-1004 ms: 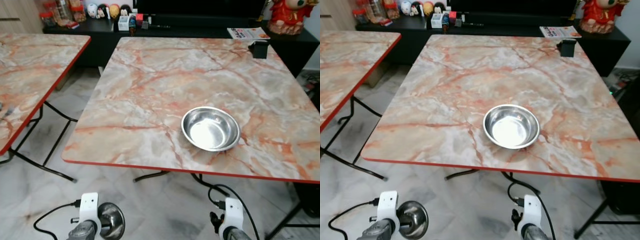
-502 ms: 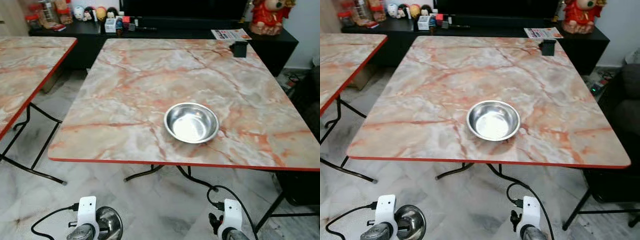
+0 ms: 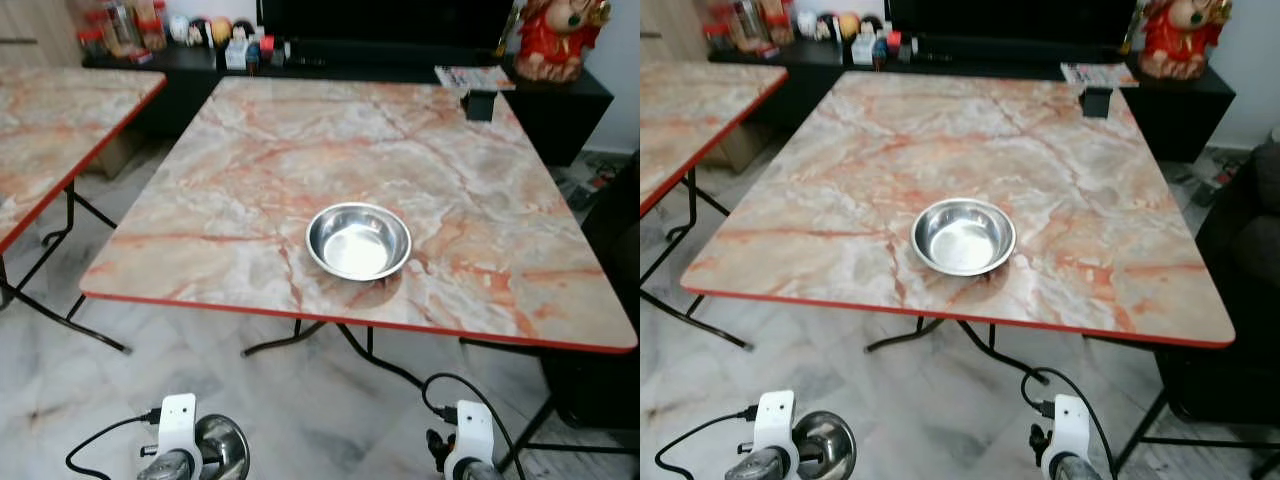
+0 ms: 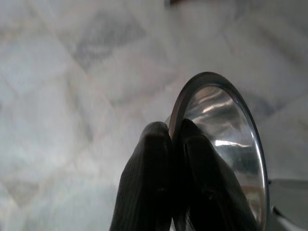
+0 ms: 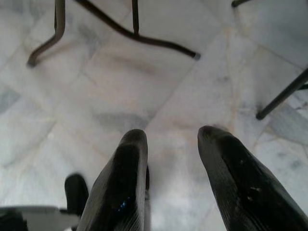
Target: Setting the table
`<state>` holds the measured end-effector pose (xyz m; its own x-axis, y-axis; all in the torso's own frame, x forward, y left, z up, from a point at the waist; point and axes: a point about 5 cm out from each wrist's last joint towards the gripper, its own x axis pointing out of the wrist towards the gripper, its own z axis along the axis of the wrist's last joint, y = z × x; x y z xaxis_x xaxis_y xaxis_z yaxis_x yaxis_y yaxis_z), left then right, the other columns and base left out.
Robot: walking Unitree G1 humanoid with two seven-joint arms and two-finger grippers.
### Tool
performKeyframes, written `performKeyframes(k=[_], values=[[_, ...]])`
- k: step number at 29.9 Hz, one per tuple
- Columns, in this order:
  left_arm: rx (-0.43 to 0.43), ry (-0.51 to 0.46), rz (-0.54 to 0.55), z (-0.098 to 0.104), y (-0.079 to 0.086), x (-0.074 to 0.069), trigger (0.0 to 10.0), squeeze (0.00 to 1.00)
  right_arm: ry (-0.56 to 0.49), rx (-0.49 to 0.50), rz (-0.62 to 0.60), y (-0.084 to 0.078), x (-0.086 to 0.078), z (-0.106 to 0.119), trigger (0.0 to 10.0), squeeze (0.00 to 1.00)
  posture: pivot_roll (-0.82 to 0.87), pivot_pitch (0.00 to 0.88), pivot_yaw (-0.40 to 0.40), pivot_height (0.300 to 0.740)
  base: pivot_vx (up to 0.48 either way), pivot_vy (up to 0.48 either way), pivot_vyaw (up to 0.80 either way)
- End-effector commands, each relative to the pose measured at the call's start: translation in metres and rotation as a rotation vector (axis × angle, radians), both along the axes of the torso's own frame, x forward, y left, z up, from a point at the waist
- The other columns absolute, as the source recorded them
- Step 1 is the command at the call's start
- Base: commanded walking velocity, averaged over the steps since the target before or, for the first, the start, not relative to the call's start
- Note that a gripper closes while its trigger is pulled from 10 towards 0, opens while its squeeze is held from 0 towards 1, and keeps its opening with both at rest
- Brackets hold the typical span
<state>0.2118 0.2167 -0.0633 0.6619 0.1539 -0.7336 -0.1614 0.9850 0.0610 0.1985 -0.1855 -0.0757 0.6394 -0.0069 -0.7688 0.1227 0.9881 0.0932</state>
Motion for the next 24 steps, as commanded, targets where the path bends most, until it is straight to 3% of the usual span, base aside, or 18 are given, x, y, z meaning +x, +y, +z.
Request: performKeyframes(k=[1, 19, 24], values=[[0.003, 0.012, 0.005, -0.0019, 0.0003, -0.0032, 10.0, 0.00, 0.011, -0.007, 0.006, -0.0015, -0.0022, -0.0011, 10.0, 0.00, 0.04, 0.121, -0.050, 0.740, 0.000, -0.345, 0.00], [0.007, 0.004, 0.004, -0.0007, 0.0035, -0.0027, 10.0, 0.00, 0.007, -0.012, 0.007, -0.0026, -0.0009, -0.0003, 10.0, 0.00, 0.04, 0.097, -0.048, 0.740, 0.000, -0.345, 0.00], [0.013, -0.014, 0.024, 0.0014, 0.0067, -0.0007, 10.0, 0.00, 0.009, -0.024, 0.012, -0.0025, -0.0010, -0.0004, 10.0, 0.00, 0.04, 0.108, -0.051, 0.740, 0.000, 0.000, -0.40]])
